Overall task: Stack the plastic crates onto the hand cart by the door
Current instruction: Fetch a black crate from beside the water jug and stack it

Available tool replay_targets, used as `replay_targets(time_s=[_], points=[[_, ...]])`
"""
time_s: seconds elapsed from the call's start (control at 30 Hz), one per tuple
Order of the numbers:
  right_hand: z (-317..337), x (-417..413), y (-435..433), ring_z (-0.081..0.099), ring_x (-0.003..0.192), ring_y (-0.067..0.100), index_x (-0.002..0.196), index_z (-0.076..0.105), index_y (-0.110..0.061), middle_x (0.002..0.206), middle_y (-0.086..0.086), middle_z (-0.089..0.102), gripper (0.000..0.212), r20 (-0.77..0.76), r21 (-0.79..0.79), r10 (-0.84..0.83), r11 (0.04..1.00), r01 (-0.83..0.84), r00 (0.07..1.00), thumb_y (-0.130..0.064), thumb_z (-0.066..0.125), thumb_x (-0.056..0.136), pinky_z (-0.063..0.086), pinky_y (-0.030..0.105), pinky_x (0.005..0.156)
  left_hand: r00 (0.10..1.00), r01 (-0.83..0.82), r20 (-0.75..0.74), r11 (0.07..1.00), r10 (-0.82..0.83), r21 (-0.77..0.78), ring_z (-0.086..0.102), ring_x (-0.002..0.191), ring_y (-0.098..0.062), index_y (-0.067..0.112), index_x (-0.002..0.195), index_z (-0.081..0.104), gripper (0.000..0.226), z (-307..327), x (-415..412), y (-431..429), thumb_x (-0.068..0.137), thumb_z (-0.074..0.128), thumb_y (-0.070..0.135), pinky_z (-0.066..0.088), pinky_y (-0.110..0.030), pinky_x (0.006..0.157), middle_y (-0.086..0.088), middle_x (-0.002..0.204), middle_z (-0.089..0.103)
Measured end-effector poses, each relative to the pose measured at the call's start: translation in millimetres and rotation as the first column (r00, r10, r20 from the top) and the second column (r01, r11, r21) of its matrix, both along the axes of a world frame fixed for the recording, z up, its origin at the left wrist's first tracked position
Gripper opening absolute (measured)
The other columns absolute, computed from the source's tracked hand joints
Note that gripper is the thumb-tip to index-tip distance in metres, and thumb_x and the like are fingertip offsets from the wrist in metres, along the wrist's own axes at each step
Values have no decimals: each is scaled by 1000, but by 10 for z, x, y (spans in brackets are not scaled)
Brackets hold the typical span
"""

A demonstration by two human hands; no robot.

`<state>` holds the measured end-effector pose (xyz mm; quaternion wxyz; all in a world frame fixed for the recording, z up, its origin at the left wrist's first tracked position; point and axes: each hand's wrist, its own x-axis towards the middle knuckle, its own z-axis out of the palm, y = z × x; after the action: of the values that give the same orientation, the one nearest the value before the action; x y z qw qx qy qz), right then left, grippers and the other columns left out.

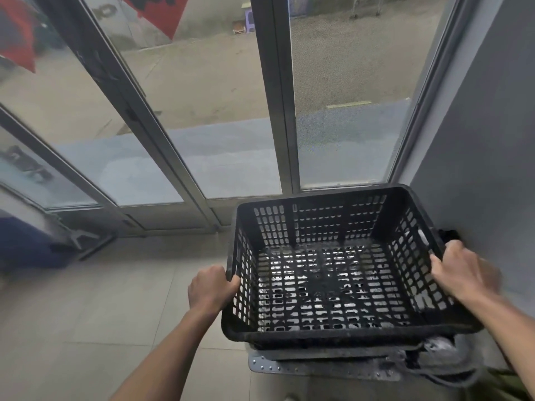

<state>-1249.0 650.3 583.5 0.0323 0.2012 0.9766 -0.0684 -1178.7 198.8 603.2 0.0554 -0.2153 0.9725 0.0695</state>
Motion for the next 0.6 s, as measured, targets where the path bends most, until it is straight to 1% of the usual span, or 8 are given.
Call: replay_targets(time_s=[0.07,0.13,0.17,0.23,0.3,0.4,0.53,0.6], points=[[-39,-2,8,67,90,42,99,54,-5,102,23,70,29,4,-25,-7,1000,7,1000,-33,58,95,42,39,66,1000,0,1,1000,0,3,53,54,-18,16,57,49,40,-23,-4,4,84,58,44,37,-27,50,2,59,55],[-65,1,14,67,88,44,100,53,-4,100,25,69,29,-12,-61,0,998,0,1000,-31,59,94,48,41,70,1000,-9,-7,1000,9,13,55,56,-20,15,59,52,39,-47,-1,5,84,58,44,39,-28,51,1,60,57],[-84,2,25,66,88,44,101,53,-3,100,25,69,29,-13,-68,15,998,-16,1000,-30,59,94,49,41,71,1000,-17,-8,1000,18,19,56,59,-21,15,61,57,37,-55,4,1,84,58,44,42,-28,53,0,62,59],[-69,8,22,65,88,43,105,52,-1,101,24,68,30,14,-64,28,998,-27,1000,-29,57,96,45,40,68,999,-38,-1,999,38,20,57,63,-25,15,70,65,34,-65,12,7,83,58,45,43,-29,56,-1,66,60],[-90,-3,9,65,88,45,100,48,-3,100,25,67,27,31,-59,39,998,-37,999,-29,57,95,46,42,69,998,-63,2,998,63,21,56,64,-26,16,75,69,34,-88,36,34,83,56,46,42,-29,58,-2,67,60],[-170,-8,-1,64,84,46,95,44,-5,96,27,67,25,40,-93,36,995,-32,999,-26,57,93,52,49,76,997,-82,-10,996,83,37,57,63,-26,17,75,70,34,-113,86,85,83,52,45,42,-29,57,-1,67,61],[-156,16,9,65,87,45,101,50,-3,98,25,67,26,33,-62,30,998,-28,999,-29,53,98,46,44,72,995,-97,-26,992,100,85,59,62,-24,17,69,65,31,-131,103,82,82,53,42,47,-30,56,0,65,61],[-174,-9,16,65,84,45,99,49,-3,95,26,67,26,-5,-77,39,996,-39,999,-28,56,96,50,46,73,993,-105,-35,988,110,109,60,63,-24,17,69,65,30,-139,101,65,82,54,42,48,-30,58,0,66,62]])
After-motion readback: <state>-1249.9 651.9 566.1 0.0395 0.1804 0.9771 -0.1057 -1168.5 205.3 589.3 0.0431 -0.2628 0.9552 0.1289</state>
